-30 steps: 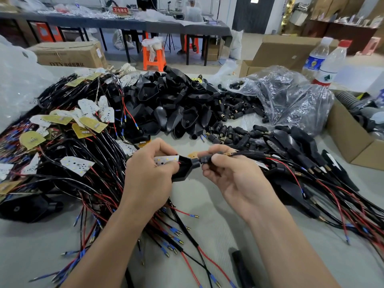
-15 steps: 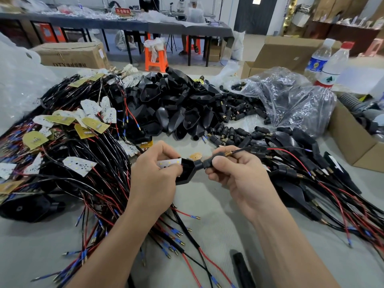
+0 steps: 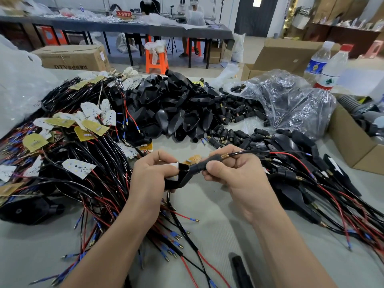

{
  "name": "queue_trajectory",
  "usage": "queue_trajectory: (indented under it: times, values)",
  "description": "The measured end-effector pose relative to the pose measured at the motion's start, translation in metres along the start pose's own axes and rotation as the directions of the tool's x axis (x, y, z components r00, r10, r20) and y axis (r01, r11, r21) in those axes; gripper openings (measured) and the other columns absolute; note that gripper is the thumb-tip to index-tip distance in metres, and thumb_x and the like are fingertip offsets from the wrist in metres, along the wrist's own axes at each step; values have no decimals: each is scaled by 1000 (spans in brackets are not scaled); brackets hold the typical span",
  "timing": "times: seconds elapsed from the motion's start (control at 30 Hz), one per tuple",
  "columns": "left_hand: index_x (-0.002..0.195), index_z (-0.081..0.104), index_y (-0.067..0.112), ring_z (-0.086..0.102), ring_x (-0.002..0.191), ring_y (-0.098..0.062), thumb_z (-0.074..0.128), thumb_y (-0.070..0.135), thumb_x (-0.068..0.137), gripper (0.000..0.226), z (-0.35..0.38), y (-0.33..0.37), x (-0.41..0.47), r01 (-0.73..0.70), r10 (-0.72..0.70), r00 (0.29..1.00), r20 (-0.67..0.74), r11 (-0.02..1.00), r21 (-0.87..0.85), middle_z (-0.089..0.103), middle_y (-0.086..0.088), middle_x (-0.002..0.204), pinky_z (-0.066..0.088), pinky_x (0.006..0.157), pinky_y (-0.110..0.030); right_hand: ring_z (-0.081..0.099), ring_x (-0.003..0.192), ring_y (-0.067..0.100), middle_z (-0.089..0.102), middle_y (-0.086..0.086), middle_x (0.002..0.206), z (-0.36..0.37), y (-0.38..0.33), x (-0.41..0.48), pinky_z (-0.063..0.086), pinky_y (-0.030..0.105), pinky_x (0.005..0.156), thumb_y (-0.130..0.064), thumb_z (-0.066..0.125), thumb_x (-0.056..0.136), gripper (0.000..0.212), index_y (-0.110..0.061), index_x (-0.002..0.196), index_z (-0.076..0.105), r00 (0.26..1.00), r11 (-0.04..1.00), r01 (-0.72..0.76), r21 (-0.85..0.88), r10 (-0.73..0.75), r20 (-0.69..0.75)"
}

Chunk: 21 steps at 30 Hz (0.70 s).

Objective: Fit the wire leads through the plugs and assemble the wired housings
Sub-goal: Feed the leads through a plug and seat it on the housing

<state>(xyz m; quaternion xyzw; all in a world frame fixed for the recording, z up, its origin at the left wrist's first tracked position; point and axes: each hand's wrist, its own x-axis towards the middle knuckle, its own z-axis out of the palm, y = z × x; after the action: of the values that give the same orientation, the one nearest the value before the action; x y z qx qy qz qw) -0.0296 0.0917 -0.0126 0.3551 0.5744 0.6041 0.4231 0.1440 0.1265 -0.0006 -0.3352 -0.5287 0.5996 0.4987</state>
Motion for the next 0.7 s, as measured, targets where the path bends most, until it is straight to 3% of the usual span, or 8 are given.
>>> queue_trajectory:
  times: [0.13,0.27,0.33,0.43,0.7]
  values:
    - [61,65,23,56,57,-16,64,15,62,8,2,-2,-2,-65,67,997,-29,996,65,59,-1,62,47,47,-33,69,64,20,74,20,76,-1,-1,-1,56,23,64,17,69,81,24,-6,82,73,1000,999,-4,-36,5,1]
    - [65,65,20,56,62,-20,64,16,62,5,1,-2,-4,-108,113,992,-51,988,106,60,-4,64,48,58,-40,69,63,21,74,18,77,0,-1,-1,58,25,64,6,78,75,23,-17,75,77,998,993,-64,96,61,32]
    - [68,66,20,58,59,-14,64,17,61,8,1,0,-5,-143,157,985,-73,977,160,63,0,63,50,61,-39,71,64,21,75,19,80,-1,-1,0,58,25,63,-4,79,68,15,-15,78,76,995,985,-97,143,90,52]
    - [71,71,24,63,60,-8,65,16,57,17,-1,2,-4,-137,161,981,-110,970,199,69,4,66,54,62,-34,72,65,22,75,20,81,-5,1,2,59,25,60,-6,79,66,20,-7,84,71,987,977,-151,151,141,72]
    - [74,71,26,62,64,-14,68,17,60,17,0,2,-6,-213,236,969,-70,946,244,68,3,65,52,60,-27,73,61,21,73,17,75,-8,0,4,60,23,55,-7,74,67,20,-3,85,67,963,929,-270,252,266,53]
